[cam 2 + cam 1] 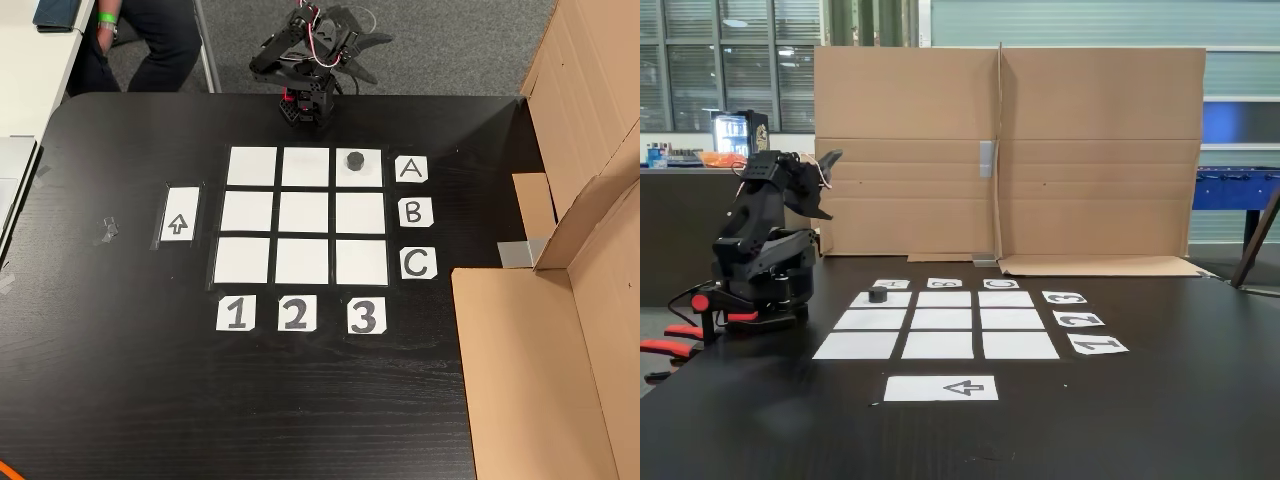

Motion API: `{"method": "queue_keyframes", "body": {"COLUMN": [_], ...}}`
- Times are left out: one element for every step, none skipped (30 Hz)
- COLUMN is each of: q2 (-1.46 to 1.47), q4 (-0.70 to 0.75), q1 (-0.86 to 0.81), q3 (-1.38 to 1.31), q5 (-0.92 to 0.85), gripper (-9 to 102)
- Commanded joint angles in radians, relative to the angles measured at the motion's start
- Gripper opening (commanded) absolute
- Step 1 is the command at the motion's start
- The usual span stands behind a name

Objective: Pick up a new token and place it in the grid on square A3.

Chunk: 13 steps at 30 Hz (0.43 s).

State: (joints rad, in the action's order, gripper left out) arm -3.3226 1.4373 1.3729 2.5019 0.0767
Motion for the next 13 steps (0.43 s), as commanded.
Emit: {"method": "queue_keyframes", "body": {"q2": [-0.005,-0.005,-0.005,-0.005,-0.005,-0.005,-0.005,-0.005,-0.005,-0.005,-0.005,-0.005,-0.005], "q4": [-0.011,-0.011,-0.012,-0.012,-0.012,-0.012,-0.012,-0.012,-0.012,-0.014,-0.017,-0.020,-0.023], "q1": [0.095,0.121,0.143,0.160,0.173,0.183,0.190,0.196,0.202,0.207,0.210,0.210,0.212], "q3": [0.015,0.025,0.032,0.038,0.043,0.046,0.049,0.052,0.055,0.060,0.067,0.077,0.086], "q5": [0.003,0.003,0.003,0.003,0.003,0.003,0.003,0.003,0.003,0.003,0.003,0.003,0.003], "gripper": [69,69,69,69,69,69,69,69,69,69,69,69,69]}}
